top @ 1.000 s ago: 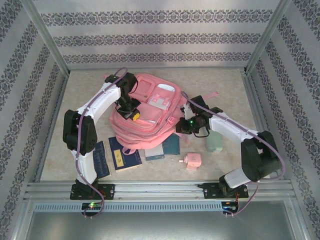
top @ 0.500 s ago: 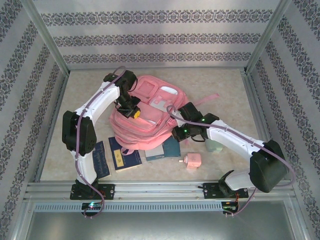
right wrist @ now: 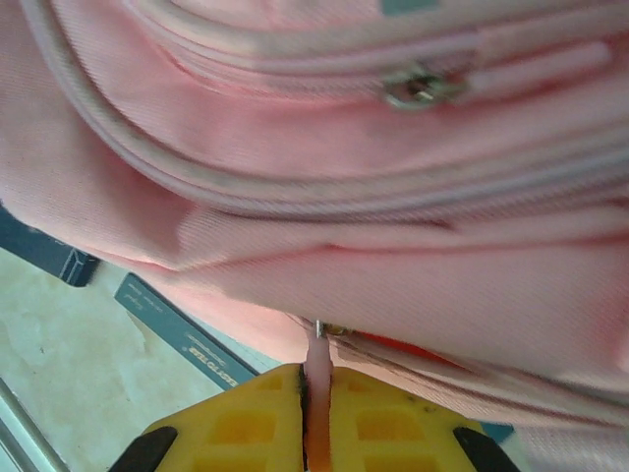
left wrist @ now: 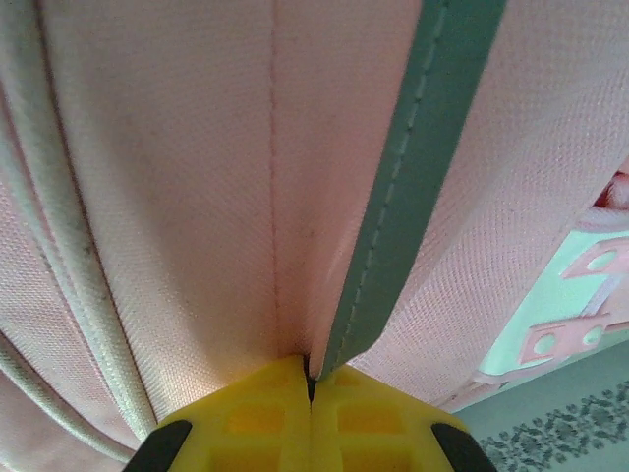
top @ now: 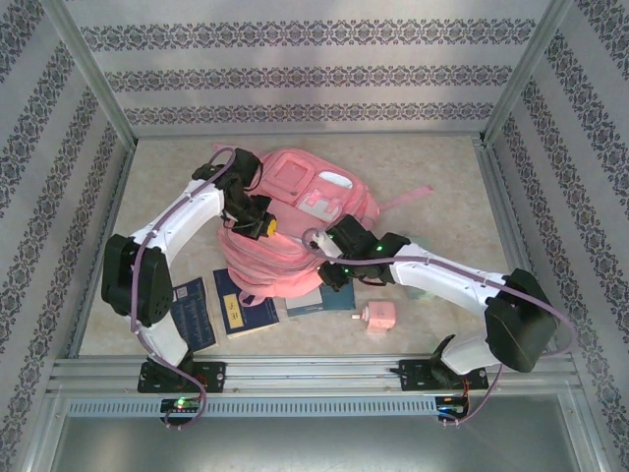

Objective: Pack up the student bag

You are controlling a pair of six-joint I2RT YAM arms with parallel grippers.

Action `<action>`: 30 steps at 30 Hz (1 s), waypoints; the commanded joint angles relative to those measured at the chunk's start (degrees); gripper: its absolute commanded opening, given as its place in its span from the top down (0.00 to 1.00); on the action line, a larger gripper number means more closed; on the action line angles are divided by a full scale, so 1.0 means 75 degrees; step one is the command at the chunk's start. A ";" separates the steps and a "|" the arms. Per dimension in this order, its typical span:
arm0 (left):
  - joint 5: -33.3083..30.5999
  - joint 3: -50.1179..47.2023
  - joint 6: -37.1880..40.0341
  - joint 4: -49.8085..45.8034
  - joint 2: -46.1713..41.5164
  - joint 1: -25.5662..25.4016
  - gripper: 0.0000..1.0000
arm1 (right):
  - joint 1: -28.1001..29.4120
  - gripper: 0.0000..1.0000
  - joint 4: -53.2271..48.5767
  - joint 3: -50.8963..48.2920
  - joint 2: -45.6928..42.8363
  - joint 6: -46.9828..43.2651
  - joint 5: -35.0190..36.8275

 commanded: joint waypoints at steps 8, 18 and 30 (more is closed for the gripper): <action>0.0229 0.0086 -0.0747 0.0677 -0.0278 -0.0043 1.00 | 0.1038 0.81 0.1207 0.0331 0.0326 -0.0108 -0.0173; 0.0162 -0.0349 -0.0320 0.1361 -0.0673 -0.0045 1.00 | 0.0743 0.98 0.1408 0.0422 0.0040 0.0226 0.0028; 0.0067 -0.0930 -0.0297 0.1787 -0.1341 -0.0328 1.00 | -0.0750 1.00 0.0870 0.0531 -0.0784 0.0176 0.0155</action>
